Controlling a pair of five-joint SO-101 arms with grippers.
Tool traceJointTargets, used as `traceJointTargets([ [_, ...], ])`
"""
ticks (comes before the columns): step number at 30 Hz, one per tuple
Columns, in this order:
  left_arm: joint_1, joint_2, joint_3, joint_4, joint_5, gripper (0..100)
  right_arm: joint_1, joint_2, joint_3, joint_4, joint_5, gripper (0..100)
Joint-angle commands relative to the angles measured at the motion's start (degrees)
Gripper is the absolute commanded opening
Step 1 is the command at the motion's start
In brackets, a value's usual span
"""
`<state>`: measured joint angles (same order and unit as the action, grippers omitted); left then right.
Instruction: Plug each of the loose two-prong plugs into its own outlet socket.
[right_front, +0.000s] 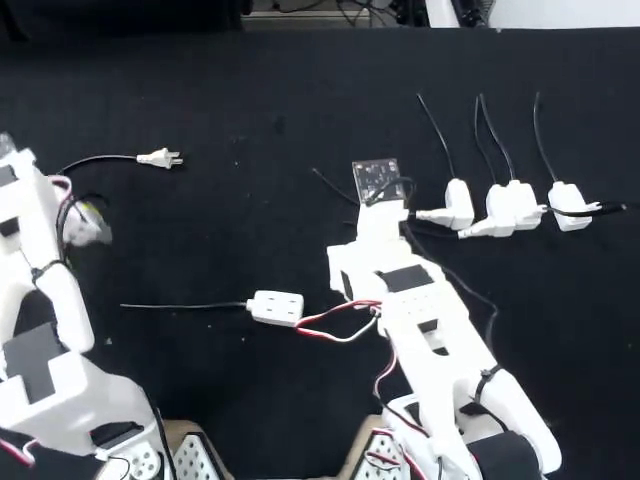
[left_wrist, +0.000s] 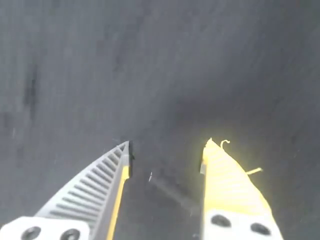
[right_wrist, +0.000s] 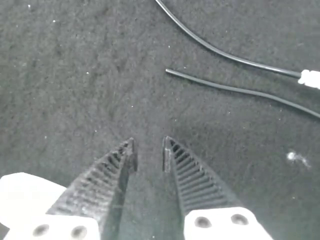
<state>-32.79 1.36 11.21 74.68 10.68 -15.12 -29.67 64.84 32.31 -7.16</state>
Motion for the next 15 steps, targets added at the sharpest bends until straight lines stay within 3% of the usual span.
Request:
traceJointTargets([
  [1,5.14,2.9,-7.6,-9.14,0.09,23,0.79,-2.51,-2.15,-1.41,-0.53,8.7],
  [7,13.67,11.78,-14.2,-18.64,15.65,24,0.79,-2.59,-2.15,-1.41,-0.44,8.7],
  [15,14.64,25.05,-28.7,-26.11,26.99,24,0.79,-2.77,-2.15,-1.41,-0.35,8.7],
])
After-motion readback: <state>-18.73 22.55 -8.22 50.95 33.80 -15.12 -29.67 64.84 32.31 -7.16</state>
